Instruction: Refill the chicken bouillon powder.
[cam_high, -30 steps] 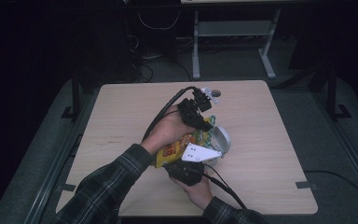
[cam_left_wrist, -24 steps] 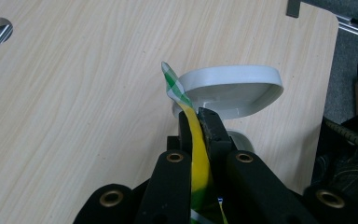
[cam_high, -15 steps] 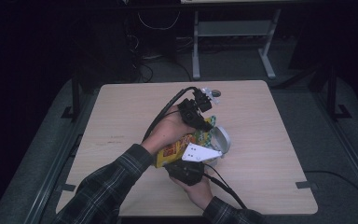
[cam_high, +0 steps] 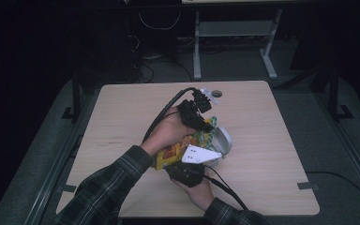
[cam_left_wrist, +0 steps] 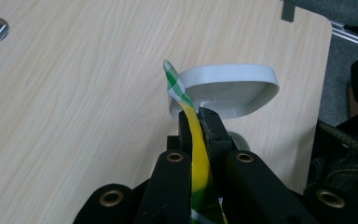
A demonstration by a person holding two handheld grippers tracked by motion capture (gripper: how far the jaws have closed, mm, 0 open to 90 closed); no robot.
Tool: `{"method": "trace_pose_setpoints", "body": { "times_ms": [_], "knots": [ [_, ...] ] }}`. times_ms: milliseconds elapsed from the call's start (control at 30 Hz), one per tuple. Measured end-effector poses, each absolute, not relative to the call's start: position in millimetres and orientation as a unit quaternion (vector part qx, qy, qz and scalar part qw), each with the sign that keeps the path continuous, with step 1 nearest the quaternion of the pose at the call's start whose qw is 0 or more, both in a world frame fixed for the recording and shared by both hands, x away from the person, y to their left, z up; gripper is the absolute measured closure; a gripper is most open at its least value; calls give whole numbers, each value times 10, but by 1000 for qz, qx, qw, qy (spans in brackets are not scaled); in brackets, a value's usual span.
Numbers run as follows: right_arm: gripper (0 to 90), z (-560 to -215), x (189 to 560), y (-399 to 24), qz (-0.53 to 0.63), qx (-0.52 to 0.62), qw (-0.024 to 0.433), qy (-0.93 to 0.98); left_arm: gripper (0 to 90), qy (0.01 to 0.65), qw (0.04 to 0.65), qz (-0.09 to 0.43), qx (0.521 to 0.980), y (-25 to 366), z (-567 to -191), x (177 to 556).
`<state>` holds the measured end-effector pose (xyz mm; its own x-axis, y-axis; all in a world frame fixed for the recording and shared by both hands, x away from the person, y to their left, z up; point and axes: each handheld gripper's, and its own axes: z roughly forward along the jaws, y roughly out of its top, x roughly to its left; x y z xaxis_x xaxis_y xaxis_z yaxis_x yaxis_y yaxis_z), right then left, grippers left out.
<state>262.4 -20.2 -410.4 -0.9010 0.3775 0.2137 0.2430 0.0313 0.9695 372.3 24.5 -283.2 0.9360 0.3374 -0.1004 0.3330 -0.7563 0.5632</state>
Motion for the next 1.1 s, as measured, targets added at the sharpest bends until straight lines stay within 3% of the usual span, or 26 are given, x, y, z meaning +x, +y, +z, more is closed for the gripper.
{"method": "trace_pose_setpoints", "body": {
  "times_ms": [1100],
  "knots": [
    [900,-4198,2642,-156,644,215,45,733,899,175,324,-14,929,455,-2744,3656]
  ]
}}
